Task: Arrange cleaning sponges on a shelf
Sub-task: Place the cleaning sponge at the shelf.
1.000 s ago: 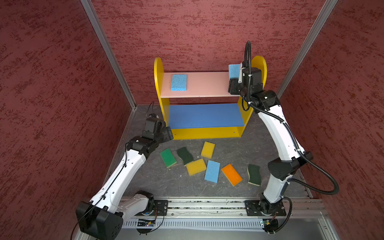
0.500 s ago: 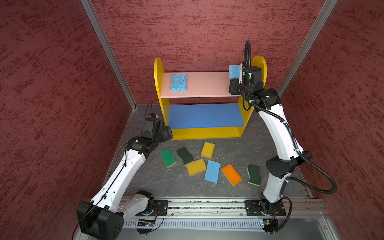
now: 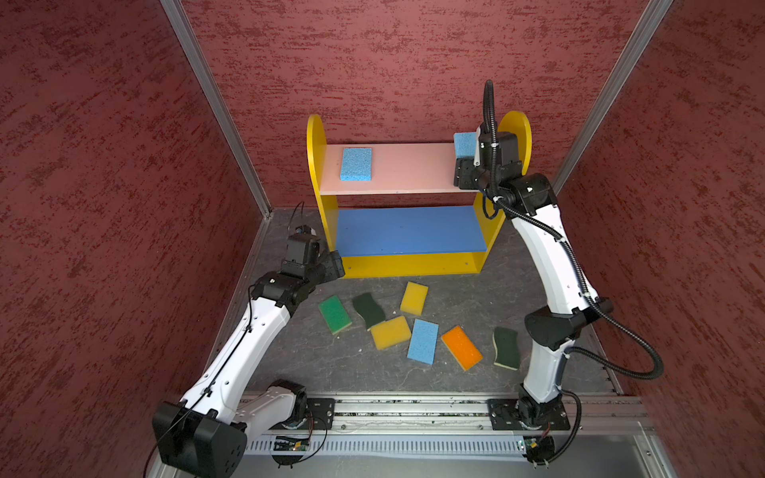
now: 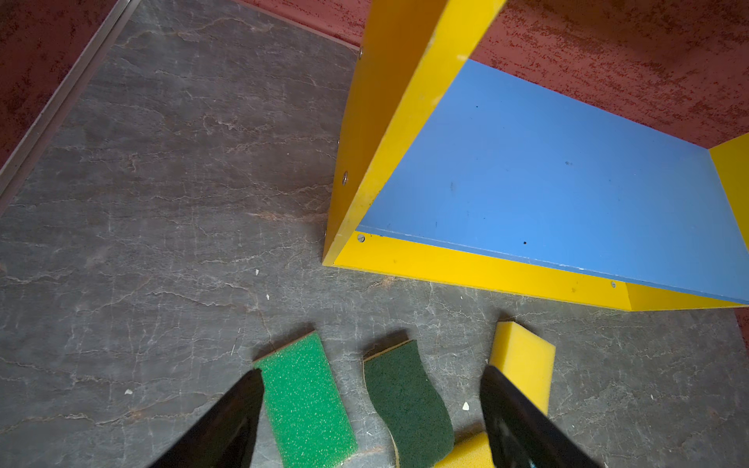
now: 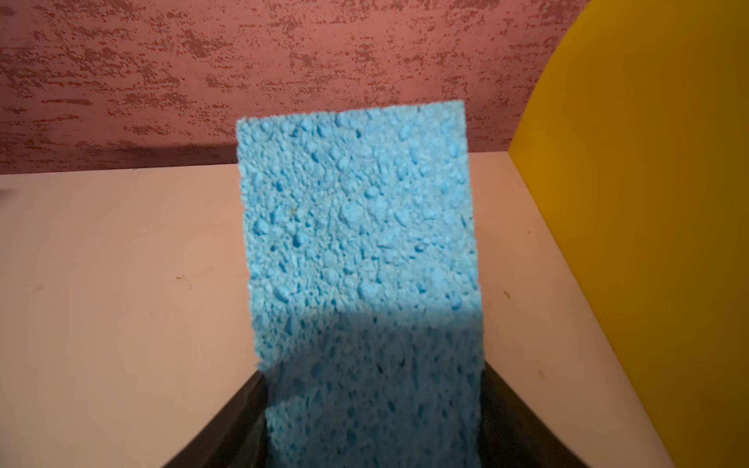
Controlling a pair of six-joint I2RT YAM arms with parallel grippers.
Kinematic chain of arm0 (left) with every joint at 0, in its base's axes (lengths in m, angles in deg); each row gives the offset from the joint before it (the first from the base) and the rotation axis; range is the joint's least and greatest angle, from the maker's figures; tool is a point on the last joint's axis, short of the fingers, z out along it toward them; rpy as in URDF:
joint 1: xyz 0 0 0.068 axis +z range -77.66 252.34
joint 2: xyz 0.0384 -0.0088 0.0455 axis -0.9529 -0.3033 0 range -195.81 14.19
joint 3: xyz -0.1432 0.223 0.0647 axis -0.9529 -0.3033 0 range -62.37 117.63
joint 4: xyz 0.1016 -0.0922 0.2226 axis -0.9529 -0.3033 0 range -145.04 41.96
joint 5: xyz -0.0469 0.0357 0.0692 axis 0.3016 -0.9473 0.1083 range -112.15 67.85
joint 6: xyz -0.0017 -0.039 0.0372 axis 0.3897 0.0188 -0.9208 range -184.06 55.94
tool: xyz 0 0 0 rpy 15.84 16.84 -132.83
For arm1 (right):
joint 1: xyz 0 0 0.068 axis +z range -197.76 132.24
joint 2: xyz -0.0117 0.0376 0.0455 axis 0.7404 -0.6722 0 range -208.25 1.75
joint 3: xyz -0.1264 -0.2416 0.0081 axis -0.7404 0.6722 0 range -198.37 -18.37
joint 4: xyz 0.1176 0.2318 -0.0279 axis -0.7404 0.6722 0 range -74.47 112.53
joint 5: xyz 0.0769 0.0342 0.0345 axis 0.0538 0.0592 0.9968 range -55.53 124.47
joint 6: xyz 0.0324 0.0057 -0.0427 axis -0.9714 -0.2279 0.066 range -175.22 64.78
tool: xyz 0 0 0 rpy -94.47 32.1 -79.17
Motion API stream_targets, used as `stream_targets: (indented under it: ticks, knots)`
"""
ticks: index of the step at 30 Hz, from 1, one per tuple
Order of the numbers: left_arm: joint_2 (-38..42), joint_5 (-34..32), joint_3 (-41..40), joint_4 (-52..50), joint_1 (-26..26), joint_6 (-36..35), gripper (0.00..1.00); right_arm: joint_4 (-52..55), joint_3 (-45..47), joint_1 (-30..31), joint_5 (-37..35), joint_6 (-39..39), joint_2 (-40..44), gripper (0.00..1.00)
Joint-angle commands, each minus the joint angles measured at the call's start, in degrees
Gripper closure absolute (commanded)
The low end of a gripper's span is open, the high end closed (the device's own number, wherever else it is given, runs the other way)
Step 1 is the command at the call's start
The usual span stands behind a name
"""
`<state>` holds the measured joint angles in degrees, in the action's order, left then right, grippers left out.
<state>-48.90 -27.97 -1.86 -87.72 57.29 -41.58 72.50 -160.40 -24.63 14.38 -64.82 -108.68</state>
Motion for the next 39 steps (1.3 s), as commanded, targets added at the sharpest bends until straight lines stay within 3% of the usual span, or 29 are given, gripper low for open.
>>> stream_targets:
  ticks: [1, 14, 22, 35, 39]
  knots:
    - [0.7, 0.5, -1.0, 0.7, 0.5, -0.1, 0.16, 3.0, -1.1, -0.1, -0.9, 0.1, -1.0, 0.26]
    - [0.3, 0.9, -1.5, 0.9, 0.9, 0.0, 0.16, 3.1, -1.1, -0.1, -0.9, -0.5, -1.3, 0.25]
    - [0.6, 1.0, -1.4, 0.6, 0.9, 0.0, 0.16, 2.8, -1.3, -0.2, -0.1, -0.9, -0.7, 0.17]
    - [2.1, 0.8, -1.9, -0.1, 1.2, 0.0, 0.16, 3.6, -1.3, -0.2, 1.6, -1.4, 0.3, 0.15]
    - [2.2, 0.9, -1.9, 0.0, 1.2, 0.3, 0.16, 3.4, -1.3, -0.1, 1.7, -1.3, 1.4, 0.11]
